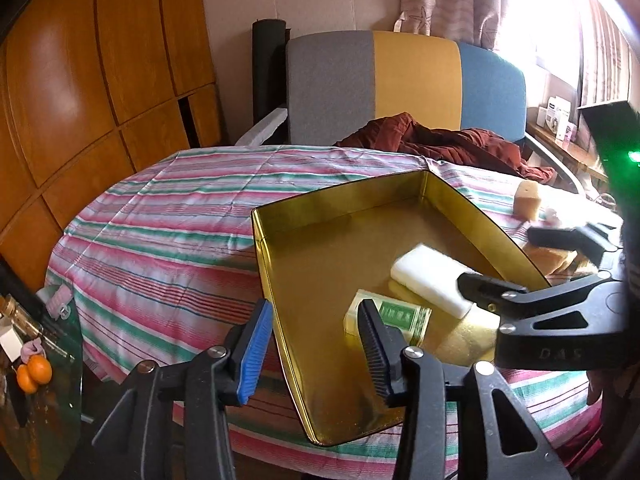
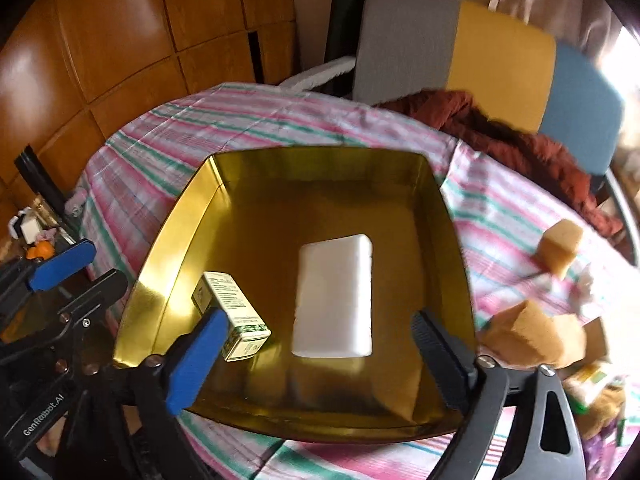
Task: Organize objects
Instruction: 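Lower green box and white block into the gold tray and open both tools, then withdraw both tools from the tray toward the remaining items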
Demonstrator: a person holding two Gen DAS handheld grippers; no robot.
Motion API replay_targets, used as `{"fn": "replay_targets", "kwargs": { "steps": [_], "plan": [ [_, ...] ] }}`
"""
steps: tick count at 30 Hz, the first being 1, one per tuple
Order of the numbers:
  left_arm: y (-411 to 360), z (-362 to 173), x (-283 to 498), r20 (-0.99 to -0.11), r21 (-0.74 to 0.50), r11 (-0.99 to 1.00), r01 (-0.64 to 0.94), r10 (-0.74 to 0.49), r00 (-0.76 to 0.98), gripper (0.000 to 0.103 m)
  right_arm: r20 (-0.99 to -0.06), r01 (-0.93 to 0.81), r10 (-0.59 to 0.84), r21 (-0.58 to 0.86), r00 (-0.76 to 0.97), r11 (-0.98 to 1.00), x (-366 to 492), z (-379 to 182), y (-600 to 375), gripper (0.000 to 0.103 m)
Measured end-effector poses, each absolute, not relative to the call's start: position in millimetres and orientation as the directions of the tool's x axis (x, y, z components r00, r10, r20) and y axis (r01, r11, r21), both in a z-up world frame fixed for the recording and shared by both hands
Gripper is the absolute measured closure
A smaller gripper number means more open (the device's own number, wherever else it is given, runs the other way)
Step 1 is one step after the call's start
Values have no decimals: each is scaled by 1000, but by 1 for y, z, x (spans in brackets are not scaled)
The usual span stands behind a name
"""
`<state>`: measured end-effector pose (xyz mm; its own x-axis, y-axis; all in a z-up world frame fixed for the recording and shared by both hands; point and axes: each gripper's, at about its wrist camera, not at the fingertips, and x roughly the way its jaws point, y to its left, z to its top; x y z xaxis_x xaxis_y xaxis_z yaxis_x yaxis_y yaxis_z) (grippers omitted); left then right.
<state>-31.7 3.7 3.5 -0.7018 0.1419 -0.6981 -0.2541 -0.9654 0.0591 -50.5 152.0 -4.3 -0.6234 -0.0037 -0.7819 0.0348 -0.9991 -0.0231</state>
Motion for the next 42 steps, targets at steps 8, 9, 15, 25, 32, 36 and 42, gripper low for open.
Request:
{"fn": "replay_targets", "kwargs": {
  "steps": [8, 9, 15, 25, 32, 36, 42],
  "plan": [
    [-1, -2, -31, -712, 52, -970, -236, 130, -690, 58, -726, -72, 111, -84, -678, -994, -34, 11, 154, 0],
    [-1, -3, -30, -714, 55, -970, -237, 127, -688, 58, -717, -91, 131, -94, -685, -991, -31, 13, 154, 0],
    [3, -6, -30, -729, 59, -971, -233, 117, -674, 58, -708, -110, 209, -183, -675, -977, -22, 14, 149, 0],
    [11, -4, -28, -731, 72, -968, -239, 112, -673, 58, -688, -120, 146, -86, -711, -989, -5, 23, 159, 0],
    [23, -4, -28, -739, 81, -962, -262, 118, -663, 58, -685, -139, 156, -81, -712, -987, 2, 23, 168, 0],
    [28, -5, -28, -743, 85, -958, -274, 122, -658, 58, -685, -157, 167, -78, -709, -985, 4, 22, 176, 0],
    [36, -7, -29, -749, 78, -952, -297, 140, -647, 58, -687, -177, 180, -76, -704, -981, 6, 20, 188, 0]
  ]
}}
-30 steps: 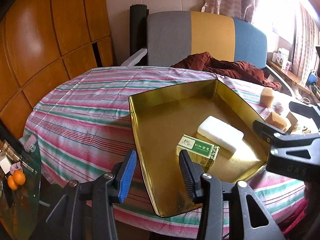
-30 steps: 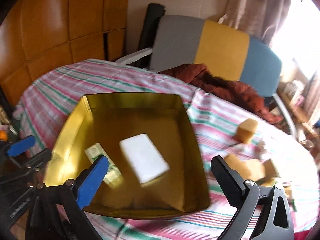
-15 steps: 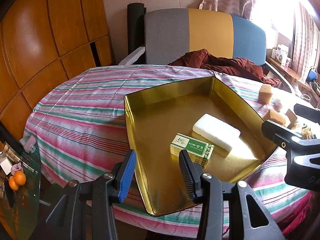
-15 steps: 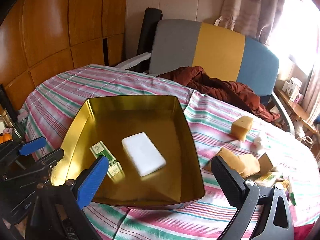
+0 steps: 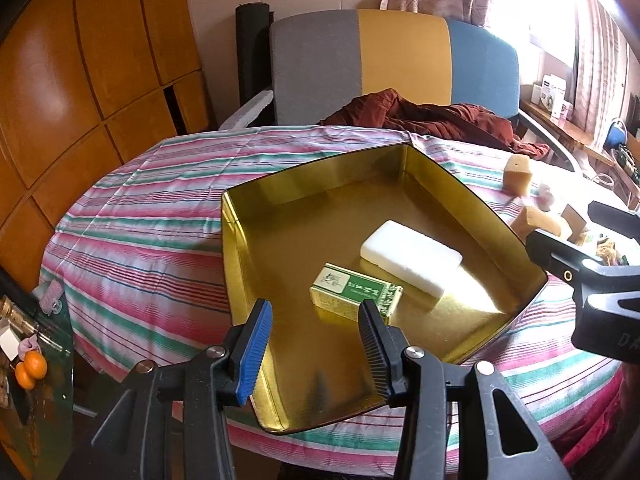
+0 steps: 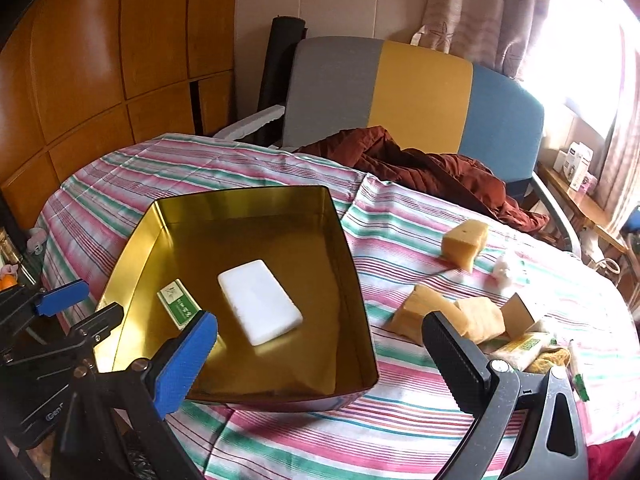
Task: Organize objects
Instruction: 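Withdraw both tools from the tray toward the remaining items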
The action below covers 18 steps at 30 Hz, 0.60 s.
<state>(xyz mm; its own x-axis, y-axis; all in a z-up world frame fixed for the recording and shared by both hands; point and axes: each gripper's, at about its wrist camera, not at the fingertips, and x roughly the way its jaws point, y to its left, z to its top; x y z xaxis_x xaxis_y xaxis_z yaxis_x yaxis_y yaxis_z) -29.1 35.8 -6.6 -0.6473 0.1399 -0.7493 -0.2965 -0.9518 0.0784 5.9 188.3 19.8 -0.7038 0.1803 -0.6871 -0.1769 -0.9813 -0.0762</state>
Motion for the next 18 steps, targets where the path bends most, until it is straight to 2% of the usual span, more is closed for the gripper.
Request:
{"fn": "replay_targets", "kwargs": {
  "steps": [9, 18],
  "plan": [
    [58, -1, -34, -746, 36, -931, -364, 218, -629, 48, -707, -219, 209, -77, -676, -973, 8, 10, 226, 0],
    [103, 9, -34, -736, 43, -884, -466, 288, -613, 47, -694, -302, 336, -177, -637, -937, 17, 12, 279, 0]
  ]
}}
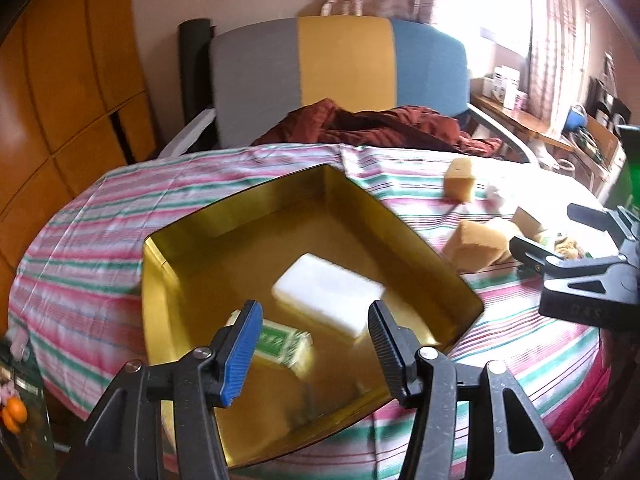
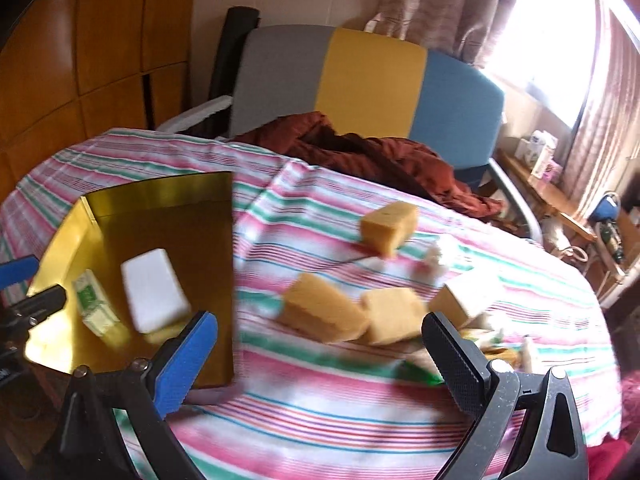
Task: Organize objects
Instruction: 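Withdraw both tools from the tray toward the remaining items, then grasp a yellow sponge with left tool while right tool grasps cream box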
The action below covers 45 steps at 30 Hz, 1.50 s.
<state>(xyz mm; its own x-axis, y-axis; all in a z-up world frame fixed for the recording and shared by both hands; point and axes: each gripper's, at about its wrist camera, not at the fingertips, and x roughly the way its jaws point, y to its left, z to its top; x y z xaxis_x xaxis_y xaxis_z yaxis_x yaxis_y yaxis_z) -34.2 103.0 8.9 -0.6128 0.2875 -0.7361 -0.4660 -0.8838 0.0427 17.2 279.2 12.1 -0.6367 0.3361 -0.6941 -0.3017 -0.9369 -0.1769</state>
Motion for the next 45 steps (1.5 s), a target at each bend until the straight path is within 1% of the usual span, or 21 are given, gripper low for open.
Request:
{"fn": "replay_targets", "kwargs": {
  "steps": [9, 11, 17, 20, 21, 23, 25, 28, 29, 31, 33, 37, 41, 45],
  "plan": [
    [156, 16, -36, -732, 60, -817, -573, 354, -581, 47, -683, -344, 423, -260, -595, -902, 21, 11, 330, 0],
    [167, 17, -38, -733, 57, -804, -592, 369, -572, 47, -687, -357, 431, -258, -585, -898, 19, 10, 350, 0],
    [200, 15, -48, -752, 35, -767, -640, 401, -523, 47, -689, -476, 442, -158, -574, -865, 24, 9, 421, 0],
    [216, 10, -53, -767, 44, -754, -655, 395, -506, 47, -697, -554, 418, -35, -583, -832, 35, 3, 454, 0],
    [222, 8, -55, -771, 46, -746, -665, 397, -499, 47, -715, -580, 390, 28, -581, -814, 39, -2, 467, 0],
    [232, 4, -57, -781, 44, -732, -680, 400, -480, 47, -743, -613, 352, 99, -569, -784, 44, -6, 483, 0],
    [244, -1, -59, -791, 58, -720, -692, 390, -472, 47, -736, -631, 361, 115, -573, -767, 49, -5, 489, 0],
    [263, -10, -63, -815, 39, -701, -712, 390, -428, 46, -743, -637, 344, 142, -574, -758, 50, -5, 492, 0],
    [270, -14, -64, -825, 34, -693, -720, 387, -412, 45, -744, -637, 340, 146, -575, -757, 50, -5, 492, 0],
    [280, -20, -65, -835, 21, -688, -726, 387, -391, 34, -743, -636, 339, 149, -578, -757, 51, -5, 493, 0],
    [288, -25, -66, -843, 2, -680, -733, 393, -367, 33, -741, -636, 339, 152, -580, -757, 52, -4, 492, 0],
    [305, -35, -71, -853, 11, -674, -739, 379, -358, 29, -729, -640, 337, 178, -596, -747, 56, -1, 499, 0],
    [319, -48, -81, -866, 18, -676, -737, 358, -349, 30, -726, -637, 321, 204, -608, -744, 57, 0, 500, 0],
    [322, -55, -87, -866, -10, -683, -731, 371, -335, 35, -727, -634, 329, 186, -603, -751, 57, 0, 500, 0]
  ]
}}
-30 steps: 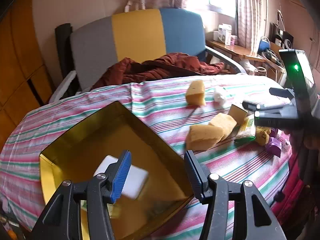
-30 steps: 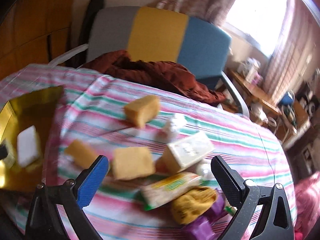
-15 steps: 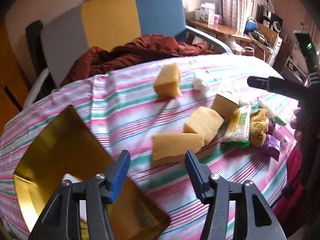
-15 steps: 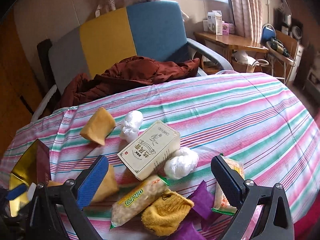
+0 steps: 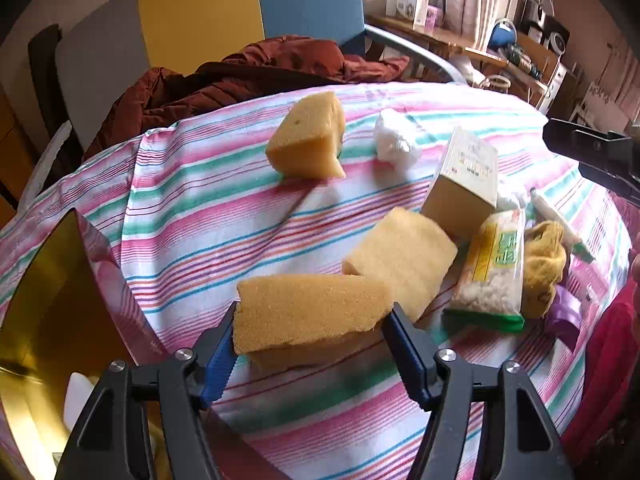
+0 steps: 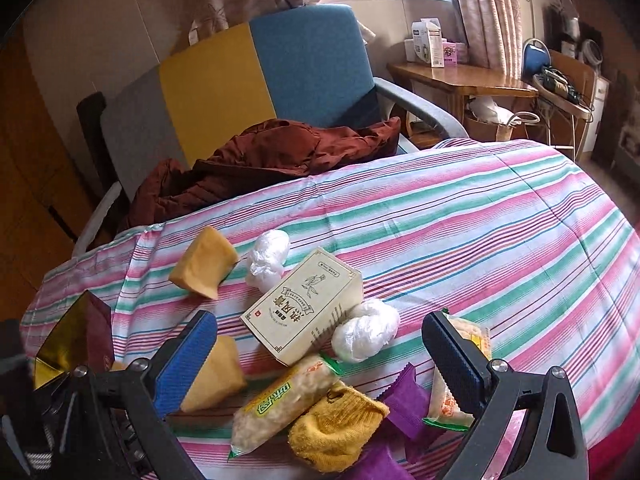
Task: Organize objects
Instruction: 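Grasp a yellow sponge with left tool while right tool grasps cream box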
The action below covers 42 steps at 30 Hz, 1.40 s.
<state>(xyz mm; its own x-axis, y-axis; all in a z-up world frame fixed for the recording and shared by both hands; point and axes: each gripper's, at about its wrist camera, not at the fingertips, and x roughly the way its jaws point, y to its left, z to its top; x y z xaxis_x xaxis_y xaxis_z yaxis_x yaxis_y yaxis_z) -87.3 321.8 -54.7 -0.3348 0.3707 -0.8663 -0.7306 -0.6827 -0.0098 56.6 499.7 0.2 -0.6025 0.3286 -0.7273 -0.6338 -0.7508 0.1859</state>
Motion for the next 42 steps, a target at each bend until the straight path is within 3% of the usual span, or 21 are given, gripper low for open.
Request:
{"fn": "replay_targets", "kwargs": {
  "steps": [3, 13, 26, 29, 32, 36, 38, 42],
  "plan": [
    [316, -54, -88, -856, -25, -684, -729, 391, -338, 39, -708, -668, 365, 202, -605, -716, 66, 5, 511, 0],
    [282, -22, -62, -786, -83, -695, -714, 486, -382, 39, -732, -718, 280, 388, -621, -577, 85, -10, 549, 0],
    [219, 6, -43, -731, -136, -702, -699, 547, -407, 39, -807, -636, 237, 209, -541, -743, 29, -25, 508, 1],
    [207, 10, -45, -725, -154, -712, -685, 552, -411, 39, -831, -666, 288, 126, -475, -735, 6, -30, 510, 8],
    [191, 11, -50, -722, -179, -730, -659, 553, -416, 39, -880, -708, 267, 104, -392, -698, -18, -45, 527, 31],
    [170, 8, -57, -726, -206, -760, -616, 541, -424, 39, -913, -731, 149, 198, -380, -653, -35, -59, 547, 17],
    [163, 6, -60, -728, -216, -767, -604, 539, -424, 39, -933, -743, 64, 240, -355, -625, -38, -66, 551, 16],
    [154, 4, -61, -728, -226, -775, -590, 537, -427, 39, -934, -733, 69, 228, -350, -641, -40, -70, 544, 20]
  ]
}}
